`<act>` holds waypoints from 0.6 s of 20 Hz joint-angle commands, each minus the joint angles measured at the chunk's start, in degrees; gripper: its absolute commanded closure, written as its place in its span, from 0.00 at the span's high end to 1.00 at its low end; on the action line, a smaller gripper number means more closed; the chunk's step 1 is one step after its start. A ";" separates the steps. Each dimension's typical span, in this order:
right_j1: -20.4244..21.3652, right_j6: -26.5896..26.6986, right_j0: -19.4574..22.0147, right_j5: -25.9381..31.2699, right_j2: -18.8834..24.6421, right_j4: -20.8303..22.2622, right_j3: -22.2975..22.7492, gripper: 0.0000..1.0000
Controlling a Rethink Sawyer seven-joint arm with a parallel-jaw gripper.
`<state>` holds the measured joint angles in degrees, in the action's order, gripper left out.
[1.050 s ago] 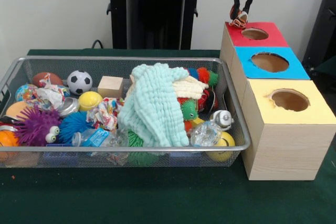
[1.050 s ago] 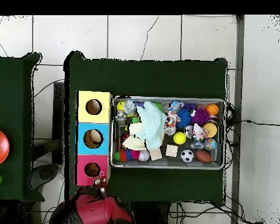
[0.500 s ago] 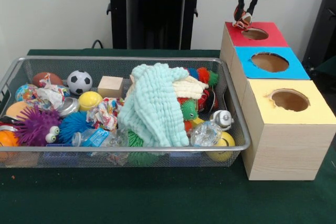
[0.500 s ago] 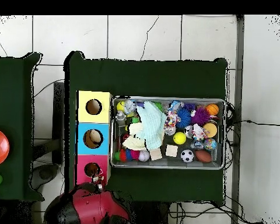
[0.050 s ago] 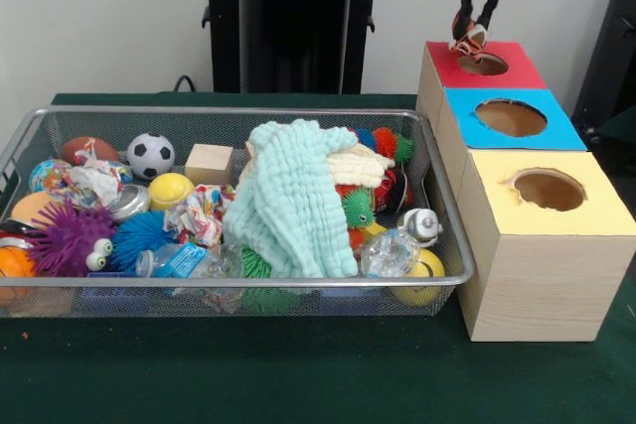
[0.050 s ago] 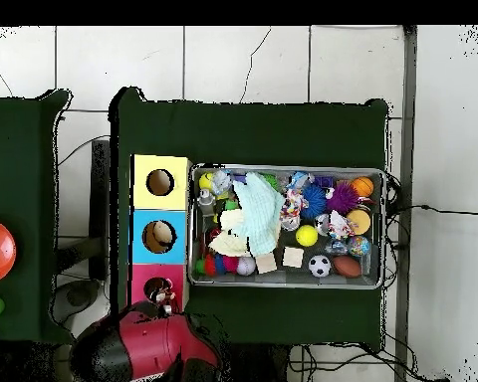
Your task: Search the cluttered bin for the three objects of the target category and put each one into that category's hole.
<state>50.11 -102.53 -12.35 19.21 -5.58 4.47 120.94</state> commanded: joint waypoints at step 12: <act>-5.68 -8.74 3.73 -5.26 5.73 -1.69 -5.04 0.00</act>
<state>47.97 -102.53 -9.72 17.78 -4.47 4.39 119.17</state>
